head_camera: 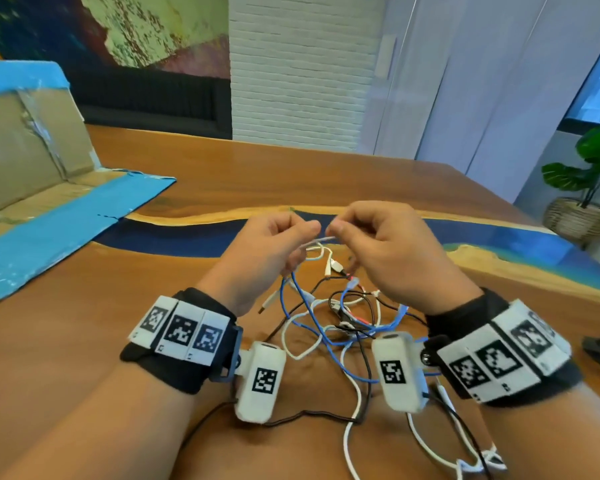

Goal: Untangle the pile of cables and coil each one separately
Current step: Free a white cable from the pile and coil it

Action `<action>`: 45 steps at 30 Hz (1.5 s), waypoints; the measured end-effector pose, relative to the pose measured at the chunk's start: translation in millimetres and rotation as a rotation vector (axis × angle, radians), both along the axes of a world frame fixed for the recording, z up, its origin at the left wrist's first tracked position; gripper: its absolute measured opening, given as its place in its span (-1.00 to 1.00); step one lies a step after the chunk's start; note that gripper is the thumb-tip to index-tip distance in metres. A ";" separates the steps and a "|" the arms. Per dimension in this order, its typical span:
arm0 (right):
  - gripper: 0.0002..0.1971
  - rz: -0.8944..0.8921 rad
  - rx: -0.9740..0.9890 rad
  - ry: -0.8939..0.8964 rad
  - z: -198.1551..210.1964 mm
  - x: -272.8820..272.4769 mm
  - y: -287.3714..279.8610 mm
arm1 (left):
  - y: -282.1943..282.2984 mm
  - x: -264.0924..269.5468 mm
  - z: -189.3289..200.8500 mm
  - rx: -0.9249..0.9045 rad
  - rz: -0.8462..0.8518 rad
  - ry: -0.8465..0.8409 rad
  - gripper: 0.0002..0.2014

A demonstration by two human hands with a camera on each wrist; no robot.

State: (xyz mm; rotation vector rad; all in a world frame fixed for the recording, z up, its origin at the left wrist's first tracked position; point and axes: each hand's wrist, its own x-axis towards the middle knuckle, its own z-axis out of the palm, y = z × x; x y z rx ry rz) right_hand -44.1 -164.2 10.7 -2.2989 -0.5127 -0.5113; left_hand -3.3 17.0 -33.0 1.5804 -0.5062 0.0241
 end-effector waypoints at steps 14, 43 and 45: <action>-0.91 -0.065 0.071 0.113 -15.6 15.0 -58.8 | 5.2 -7.8 10.2 -0.133 -0.184 0.255 -0.67; -0.87 0.196 0.304 0.070 -40.5 -15.2 -28.4 | -25.0 -23.7 -4.2 0.002 -0.236 0.192 -0.72; -0.91 0.129 0.374 0.009 -39.9 -12.1 -30.5 | -23.2 -24.9 -2.4 0.029 -0.264 0.207 -0.70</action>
